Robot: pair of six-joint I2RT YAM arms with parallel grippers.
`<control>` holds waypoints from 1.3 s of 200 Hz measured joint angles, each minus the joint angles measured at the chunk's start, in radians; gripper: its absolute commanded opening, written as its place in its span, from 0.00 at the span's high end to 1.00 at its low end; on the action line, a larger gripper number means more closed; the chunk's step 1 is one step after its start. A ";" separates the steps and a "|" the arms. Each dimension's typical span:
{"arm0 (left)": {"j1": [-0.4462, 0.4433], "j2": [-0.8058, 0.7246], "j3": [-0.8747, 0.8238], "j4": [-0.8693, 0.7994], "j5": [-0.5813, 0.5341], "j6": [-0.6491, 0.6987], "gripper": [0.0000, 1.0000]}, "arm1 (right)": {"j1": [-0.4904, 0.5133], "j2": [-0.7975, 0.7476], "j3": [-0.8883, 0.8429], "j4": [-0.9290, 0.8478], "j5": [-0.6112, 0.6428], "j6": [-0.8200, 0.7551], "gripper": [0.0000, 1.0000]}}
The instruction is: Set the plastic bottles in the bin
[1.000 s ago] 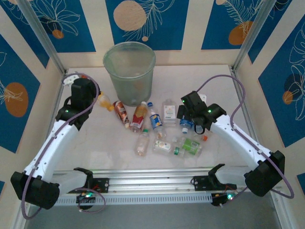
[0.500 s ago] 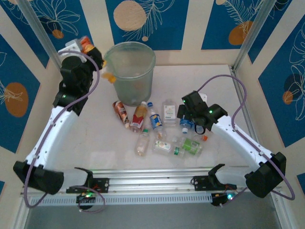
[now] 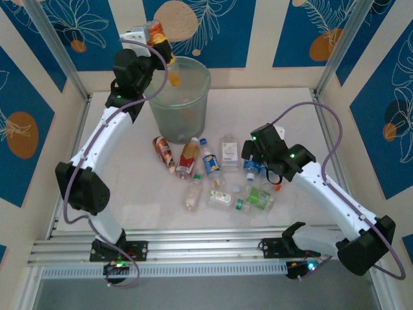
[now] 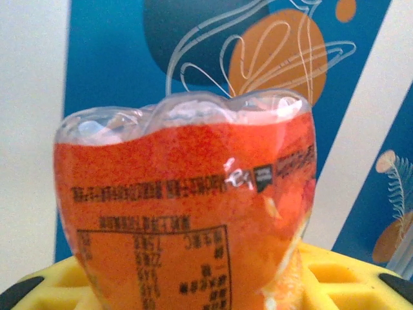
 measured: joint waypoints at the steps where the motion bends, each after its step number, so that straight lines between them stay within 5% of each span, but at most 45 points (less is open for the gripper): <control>1: -0.001 0.004 0.000 0.002 0.001 0.004 0.53 | 0.000 0.000 0.000 0.000 0.000 0.000 0.01; 159: -0.051 0.187 -0.021 0.029 0.079 0.072 0.48 | 0.012 -0.008 0.000 -0.026 0.000 0.013 0.01; 260: -0.051 0.222 -0.111 0.092 0.113 0.077 0.30 | 0.013 -0.008 0.000 -0.026 0.000 0.021 0.01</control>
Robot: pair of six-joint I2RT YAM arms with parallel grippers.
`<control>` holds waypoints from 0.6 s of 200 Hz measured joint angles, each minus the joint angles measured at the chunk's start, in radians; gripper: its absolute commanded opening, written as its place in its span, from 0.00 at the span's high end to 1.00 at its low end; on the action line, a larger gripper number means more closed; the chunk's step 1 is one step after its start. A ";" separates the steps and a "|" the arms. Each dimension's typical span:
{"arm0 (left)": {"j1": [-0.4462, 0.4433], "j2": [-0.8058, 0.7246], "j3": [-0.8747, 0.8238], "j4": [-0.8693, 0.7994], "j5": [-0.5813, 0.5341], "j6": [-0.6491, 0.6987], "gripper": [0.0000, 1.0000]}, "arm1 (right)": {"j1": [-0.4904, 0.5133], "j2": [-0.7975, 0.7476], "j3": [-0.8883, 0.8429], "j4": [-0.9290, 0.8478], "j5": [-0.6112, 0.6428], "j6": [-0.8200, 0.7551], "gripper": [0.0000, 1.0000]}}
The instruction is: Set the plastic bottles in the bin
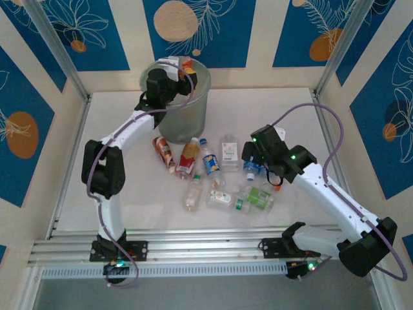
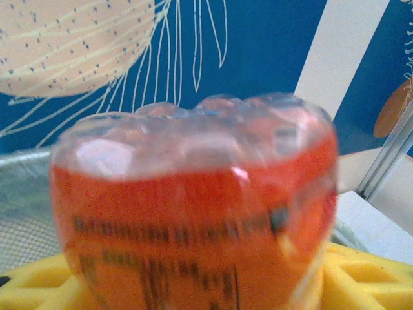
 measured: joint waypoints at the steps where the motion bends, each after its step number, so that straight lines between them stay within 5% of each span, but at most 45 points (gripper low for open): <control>1: 0.000 0.000 0.000 0.000 0.000 -0.001 0.29 | 0.000 0.000 0.000 0.000 0.000 0.000 0.01; 48: 0.000 0.004 -0.002 0.000 0.018 0.007 0.20 | 0.000 0.000 0.000 0.000 0.000 0.000 0.01; 120: 0.000 0.002 -0.001 -0.021 0.007 0.006 0.19 | 0.005 0.000 0.000 0.000 0.001 0.000 0.01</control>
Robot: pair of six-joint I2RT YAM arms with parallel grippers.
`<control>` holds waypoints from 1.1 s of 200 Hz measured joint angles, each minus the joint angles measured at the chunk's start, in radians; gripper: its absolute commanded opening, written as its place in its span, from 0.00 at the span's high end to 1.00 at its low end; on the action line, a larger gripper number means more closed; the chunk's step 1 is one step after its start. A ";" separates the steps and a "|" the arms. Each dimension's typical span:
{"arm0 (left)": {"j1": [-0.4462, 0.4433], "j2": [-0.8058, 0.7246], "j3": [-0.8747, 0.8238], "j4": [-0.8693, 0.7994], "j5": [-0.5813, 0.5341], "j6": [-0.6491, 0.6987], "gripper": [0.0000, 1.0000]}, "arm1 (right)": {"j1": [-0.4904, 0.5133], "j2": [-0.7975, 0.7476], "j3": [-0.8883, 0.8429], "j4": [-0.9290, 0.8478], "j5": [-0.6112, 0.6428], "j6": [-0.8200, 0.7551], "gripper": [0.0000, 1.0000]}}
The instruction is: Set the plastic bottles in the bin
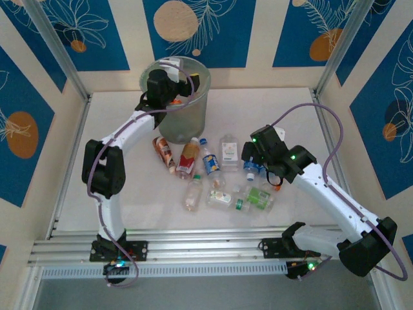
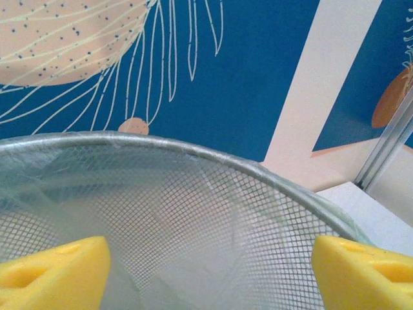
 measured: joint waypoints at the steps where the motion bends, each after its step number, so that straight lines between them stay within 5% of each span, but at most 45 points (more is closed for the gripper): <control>1: 0.000 0.000 0.000 -0.001 -0.001 0.000 0.19 | 0.000 0.000 0.000 0.000 0.000 0.000 0.01; 61: 0.000 -0.082 0.043 -0.197 -0.068 -0.010 0.10 | 0.002 0.000 0.000 0.000 0.000 0.000 0.01; 131: 0.000 -0.415 0.056 -0.489 -0.114 -0.068 0.00 | 0.002 0.000 0.000 0.002 0.000 0.007 0.01; 220: -0.002 -0.758 -0.443 -0.698 -0.139 -0.227 0.03 | 0.008 0.029 0.000 0.016 -0.002 0.006 0.01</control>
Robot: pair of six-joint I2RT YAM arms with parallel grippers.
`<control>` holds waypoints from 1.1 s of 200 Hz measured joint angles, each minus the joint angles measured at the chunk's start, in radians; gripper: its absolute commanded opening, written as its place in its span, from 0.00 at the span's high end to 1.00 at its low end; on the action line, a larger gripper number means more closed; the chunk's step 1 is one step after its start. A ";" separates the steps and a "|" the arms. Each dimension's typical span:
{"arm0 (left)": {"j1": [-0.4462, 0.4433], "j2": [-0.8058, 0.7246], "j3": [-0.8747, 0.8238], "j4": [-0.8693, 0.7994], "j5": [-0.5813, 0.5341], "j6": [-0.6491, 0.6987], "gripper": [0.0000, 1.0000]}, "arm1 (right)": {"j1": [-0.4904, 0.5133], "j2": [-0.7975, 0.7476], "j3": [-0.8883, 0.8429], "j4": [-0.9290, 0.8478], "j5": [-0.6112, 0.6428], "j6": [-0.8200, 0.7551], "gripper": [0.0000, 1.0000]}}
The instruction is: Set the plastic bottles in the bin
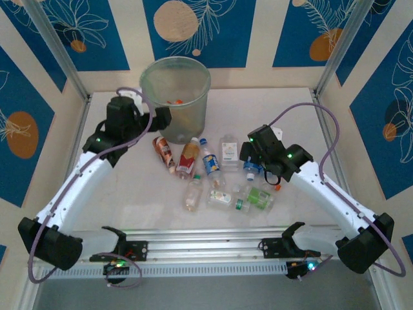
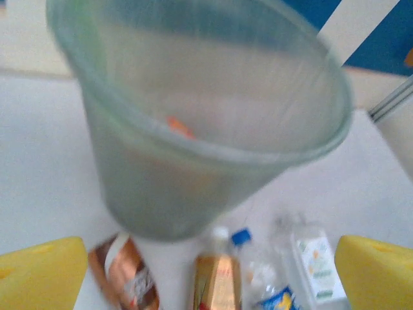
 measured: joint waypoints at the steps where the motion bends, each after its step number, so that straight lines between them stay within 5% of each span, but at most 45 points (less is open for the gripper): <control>1: 0.000 -0.002 -0.003 -0.003 0.000 -0.002 0.03 | 0.000 0.000 0.000 0.001 0.000 0.000 0.01; 79: -0.095 -0.056 -0.295 -0.034 0.005 -0.084 0.12 | 0.006 0.000 0.000 0.015 -0.004 0.000 0.01; 137: -0.103 0.091 -0.314 -0.013 -0.151 -0.254 0.14 | 0.007 0.000 0.000 0.010 -0.004 0.000 0.01; 220: -0.070 0.354 -0.347 0.267 -0.258 -0.317 0.13 | 0.007 0.011 0.000 0.003 -0.003 0.000 0.01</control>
